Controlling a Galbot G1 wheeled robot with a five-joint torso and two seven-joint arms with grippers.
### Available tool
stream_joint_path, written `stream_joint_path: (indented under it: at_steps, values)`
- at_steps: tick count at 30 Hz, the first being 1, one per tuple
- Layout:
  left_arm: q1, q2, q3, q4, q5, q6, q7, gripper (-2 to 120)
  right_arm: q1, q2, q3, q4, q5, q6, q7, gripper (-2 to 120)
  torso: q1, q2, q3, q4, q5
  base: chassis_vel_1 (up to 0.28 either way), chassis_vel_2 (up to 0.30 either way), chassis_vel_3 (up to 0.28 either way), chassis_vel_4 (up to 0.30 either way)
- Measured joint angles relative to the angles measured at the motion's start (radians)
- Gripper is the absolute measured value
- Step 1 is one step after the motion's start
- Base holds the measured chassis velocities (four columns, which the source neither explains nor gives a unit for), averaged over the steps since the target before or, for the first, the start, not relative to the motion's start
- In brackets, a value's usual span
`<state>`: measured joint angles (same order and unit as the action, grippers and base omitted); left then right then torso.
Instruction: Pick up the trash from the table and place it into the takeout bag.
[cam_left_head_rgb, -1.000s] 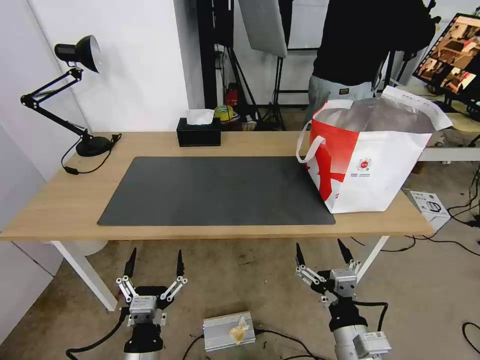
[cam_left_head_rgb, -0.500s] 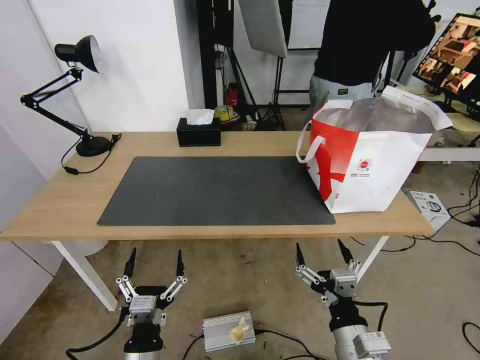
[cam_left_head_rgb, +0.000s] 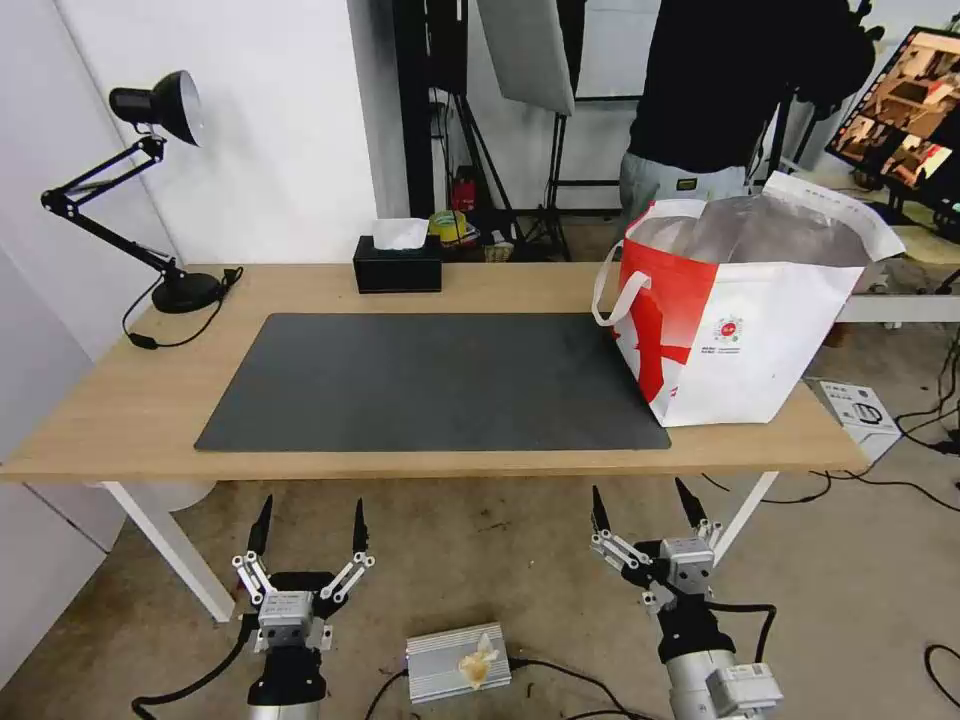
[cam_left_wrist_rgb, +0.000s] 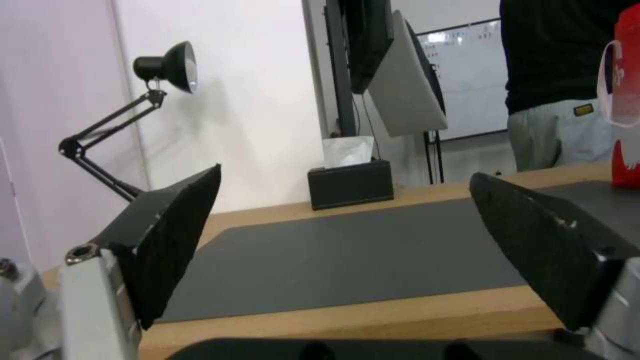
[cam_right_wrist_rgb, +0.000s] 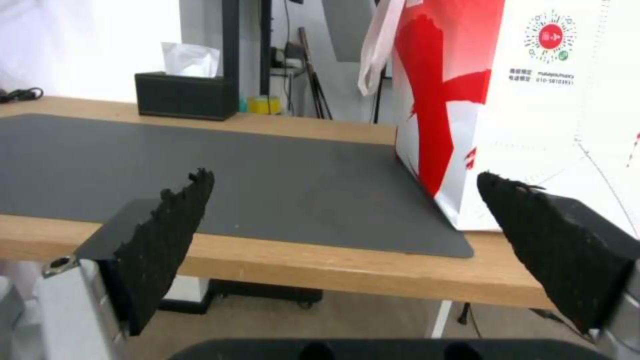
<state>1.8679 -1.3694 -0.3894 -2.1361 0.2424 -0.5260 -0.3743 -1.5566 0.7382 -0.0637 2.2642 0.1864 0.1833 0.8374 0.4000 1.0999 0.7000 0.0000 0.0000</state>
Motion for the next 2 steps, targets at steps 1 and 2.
stream_joint_path:
  at_steps: [1, 2]
  values:
    - [0.0, 0.0, 0.0, 0.0, 0.0, 0.0, 0.0, 100, 0.0, 0.0, 0.0, 0.0, 0.0, 0.0, 0.0, 100, 0.0, 0.0, 0.0, 0.0, 0.0, 0.0, 0.0, 0.0, 0.0]
    - [0.0, 0.0, 0.0, 0.0, 0.0, 0.0, 0.0, 100, 0.0, 0.0, 0.0, 0.0, 0.0, 0.0, 0.0, 100, 0.0, 0.0, 0.0, 0.0, 0.0, 0.0, 0.0, 0.0, 0.0]
